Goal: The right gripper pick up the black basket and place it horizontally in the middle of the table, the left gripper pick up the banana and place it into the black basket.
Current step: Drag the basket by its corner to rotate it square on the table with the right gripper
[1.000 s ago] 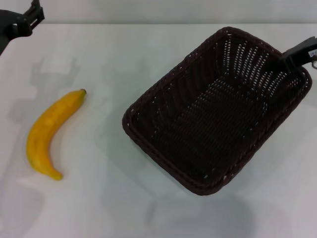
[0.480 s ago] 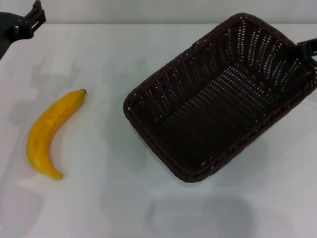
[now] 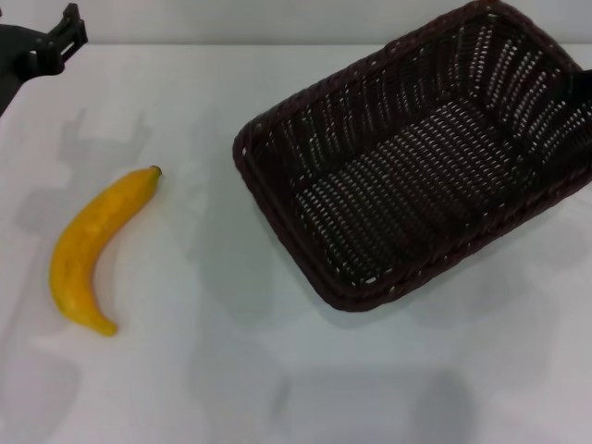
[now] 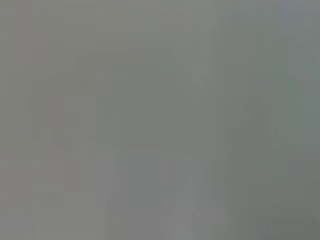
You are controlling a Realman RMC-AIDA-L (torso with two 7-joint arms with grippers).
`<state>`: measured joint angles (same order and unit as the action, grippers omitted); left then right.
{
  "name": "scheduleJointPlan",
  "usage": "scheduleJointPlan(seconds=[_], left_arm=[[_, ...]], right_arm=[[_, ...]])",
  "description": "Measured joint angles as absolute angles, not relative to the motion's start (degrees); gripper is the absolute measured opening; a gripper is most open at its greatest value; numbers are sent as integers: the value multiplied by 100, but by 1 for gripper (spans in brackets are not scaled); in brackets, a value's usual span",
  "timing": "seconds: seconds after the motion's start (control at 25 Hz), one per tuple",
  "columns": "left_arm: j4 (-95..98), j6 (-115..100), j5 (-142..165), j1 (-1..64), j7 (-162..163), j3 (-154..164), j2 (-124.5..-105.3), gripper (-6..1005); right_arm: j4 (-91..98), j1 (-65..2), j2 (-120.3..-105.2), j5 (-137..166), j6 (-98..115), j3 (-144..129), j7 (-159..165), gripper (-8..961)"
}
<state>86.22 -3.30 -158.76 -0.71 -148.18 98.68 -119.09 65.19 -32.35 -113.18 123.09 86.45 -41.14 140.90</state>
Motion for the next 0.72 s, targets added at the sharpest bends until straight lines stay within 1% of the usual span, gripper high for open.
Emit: scheduleJointPlan(seconds=[0.16, 0.52, 0.6, 0.64, 0.72], left_arm=[[8609, -315, -15873, -70, -14818, 9871, -11909, 874], [8590, -315, -15874, -79, -14818, 9870, -11909, 875], [8584, -315, -15877, -79, -14818, 9868, -11909, 875], [8576, -315, -15883, -80, -14818, 9867, -11909, 875], [8545, -314, -15891, -79, -14818, 9857, -11909, 875]], right_arm=[[6544, -2999, -11345, 12055, 8549, -4090, 14264, 174], [6732, -2392, -11559, 11274, 8124, -4268, 14494, 173], [6773, -2058, -11565, 10645, 7738, -4756, 14487, 173], [6777, -2026, -11565, 10574, 7685, -4811, 14483, 173], [6822, -1765, -11536, 10103, 7286, -5307, 14439, 173]])
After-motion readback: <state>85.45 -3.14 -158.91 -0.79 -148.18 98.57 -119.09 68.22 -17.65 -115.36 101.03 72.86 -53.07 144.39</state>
